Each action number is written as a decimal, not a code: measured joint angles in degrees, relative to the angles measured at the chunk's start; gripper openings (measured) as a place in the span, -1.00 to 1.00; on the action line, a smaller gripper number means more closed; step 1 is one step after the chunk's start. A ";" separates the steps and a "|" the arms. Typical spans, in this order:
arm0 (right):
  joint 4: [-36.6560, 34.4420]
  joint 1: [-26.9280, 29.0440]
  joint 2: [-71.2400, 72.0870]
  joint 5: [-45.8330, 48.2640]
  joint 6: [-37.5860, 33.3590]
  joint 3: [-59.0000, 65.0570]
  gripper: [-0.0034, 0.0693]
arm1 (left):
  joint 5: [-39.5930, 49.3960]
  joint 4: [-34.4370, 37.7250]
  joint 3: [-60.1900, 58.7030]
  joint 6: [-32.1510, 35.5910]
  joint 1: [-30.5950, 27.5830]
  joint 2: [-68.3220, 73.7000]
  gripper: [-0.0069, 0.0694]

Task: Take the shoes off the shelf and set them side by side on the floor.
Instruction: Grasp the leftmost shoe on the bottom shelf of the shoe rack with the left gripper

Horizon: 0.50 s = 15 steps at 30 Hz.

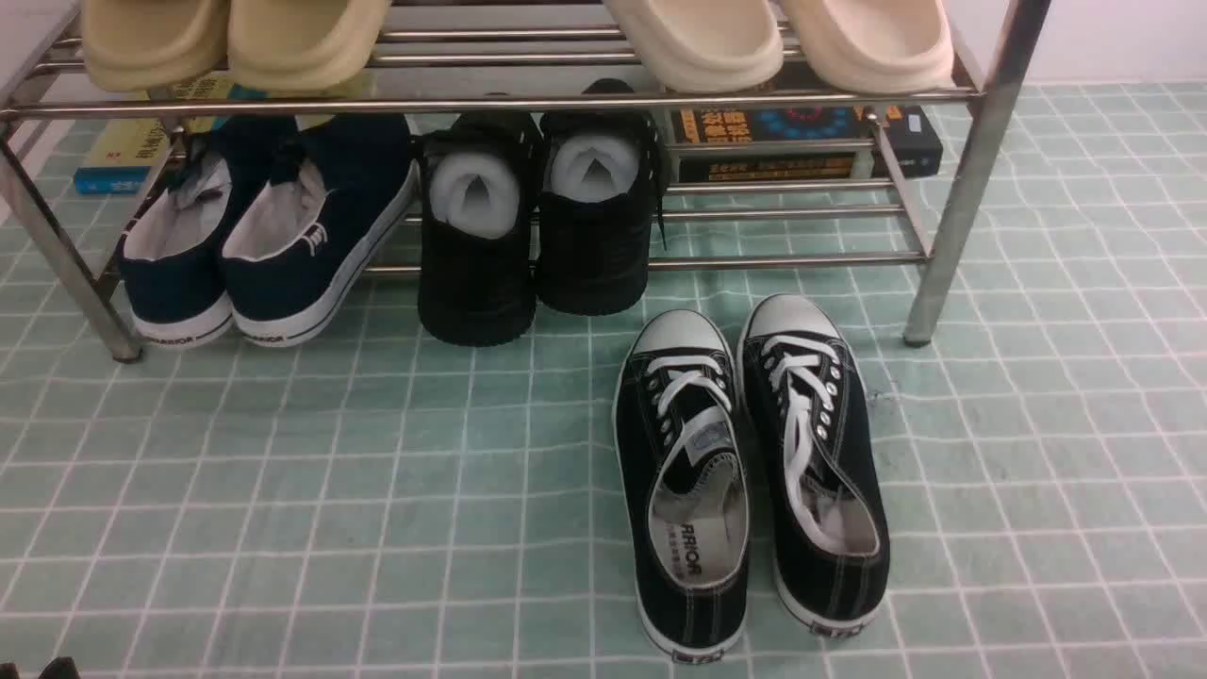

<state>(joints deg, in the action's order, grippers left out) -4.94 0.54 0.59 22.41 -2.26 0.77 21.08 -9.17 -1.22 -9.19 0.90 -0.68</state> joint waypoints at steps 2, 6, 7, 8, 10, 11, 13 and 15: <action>0.05 0.00 0.00 0.00 0.00 0.00 -0.61 | 0.00 0.00 0.00 0.00 0.00 0.00 -0.18; 0.05 0.00 0.00 0.00 0.00 0.00 -0.60 | 0.00 0.00 0.00 0.00 0.00 0.00 -0.18; 0.05 0.00 0.00 0.00 0.00 0.00 -0.60 | 0.00 0.00 0.00 0.00 0.00 0.00 -0.18; 0.05 0.00 0.00 0.00 0.00 0.00 -0.60 | 0.00 0.00 0.00 0.00 0.00 0.00 -0.18; 0.05 0.00 0.00 0.00 0.00 0.00 -0.60 | 0.00 0.00 0.00 0.00 0.00 0.00 -0.18; 0.05 0.00 0.00 0.00 0.00 0.00 -0.60 | 0.00 0.00 0.00 0.00 0.00 0.00 -0.18; 0.01 0.00 0.00 0.00 0.00 0.00 -0.59 | 0.00 0.00 0.00 0.00 0.00 0.00 -0.18; 0.01 0.00 0.00 0.00 0.00 0.00 -0.58 | 0.00 -0.29 0.00 0.00 0.00 0.00 -0.18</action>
<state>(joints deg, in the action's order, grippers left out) -4.93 0.54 0.59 22.41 -2.26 0.77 21.08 -9.46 -1.22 -9.19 0.90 -0.68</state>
